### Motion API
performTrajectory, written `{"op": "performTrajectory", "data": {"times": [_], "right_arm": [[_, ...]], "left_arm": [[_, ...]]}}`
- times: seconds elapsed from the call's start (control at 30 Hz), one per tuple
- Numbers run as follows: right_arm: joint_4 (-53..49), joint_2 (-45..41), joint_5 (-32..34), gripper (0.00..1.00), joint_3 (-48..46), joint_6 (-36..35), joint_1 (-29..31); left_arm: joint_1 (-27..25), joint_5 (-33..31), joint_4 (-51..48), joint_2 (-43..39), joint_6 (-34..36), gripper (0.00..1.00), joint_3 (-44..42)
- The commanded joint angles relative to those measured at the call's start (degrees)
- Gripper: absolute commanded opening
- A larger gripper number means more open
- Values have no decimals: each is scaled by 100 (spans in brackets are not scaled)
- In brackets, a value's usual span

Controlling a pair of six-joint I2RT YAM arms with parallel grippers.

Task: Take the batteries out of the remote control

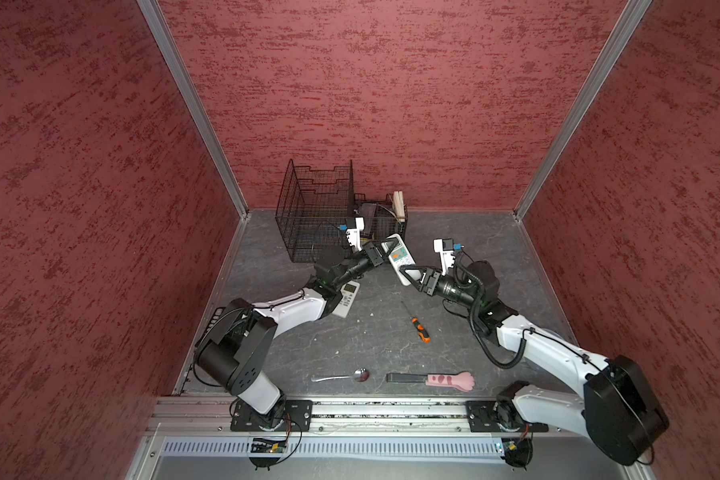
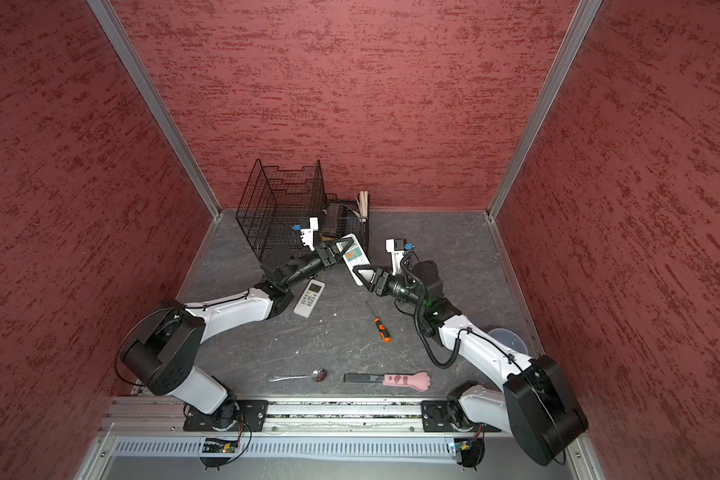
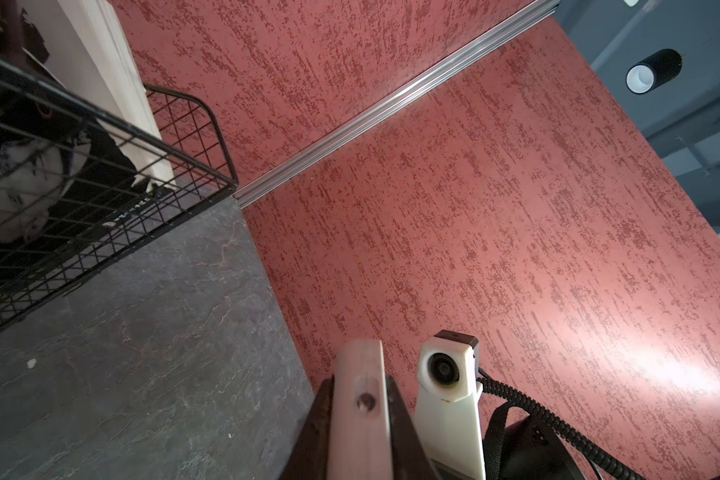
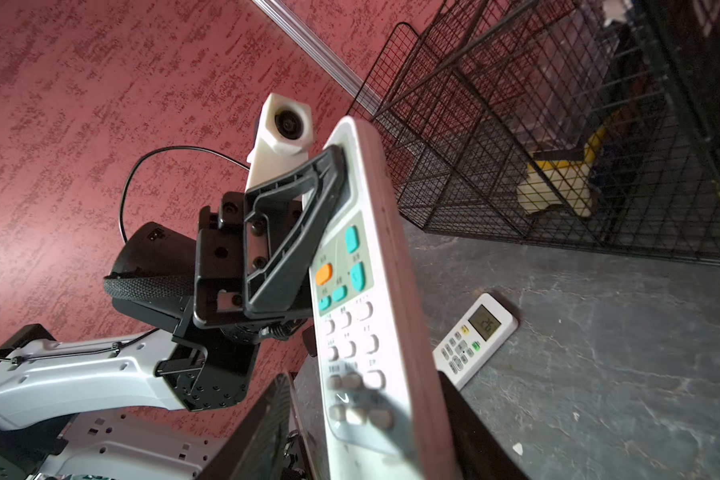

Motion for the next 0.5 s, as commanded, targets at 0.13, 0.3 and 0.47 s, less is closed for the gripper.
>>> {"op": "performTrajectory", "data": {"times": [0.13, 0.3, 0.47], "right_arm": [[1339, 325, -506, 38, -22, 482, -22], [1568, 425, -565, 28, -31, 539, -17], [1553, 389, -581, 18, -40, 488, -35]], "left_arm": [[-56, -63, 457, 151, -38, 0, 84], [-71, -50, 478, 189, -51, 0, 84], [-76, -15, 475, 227, -88, 0, 131]]}}
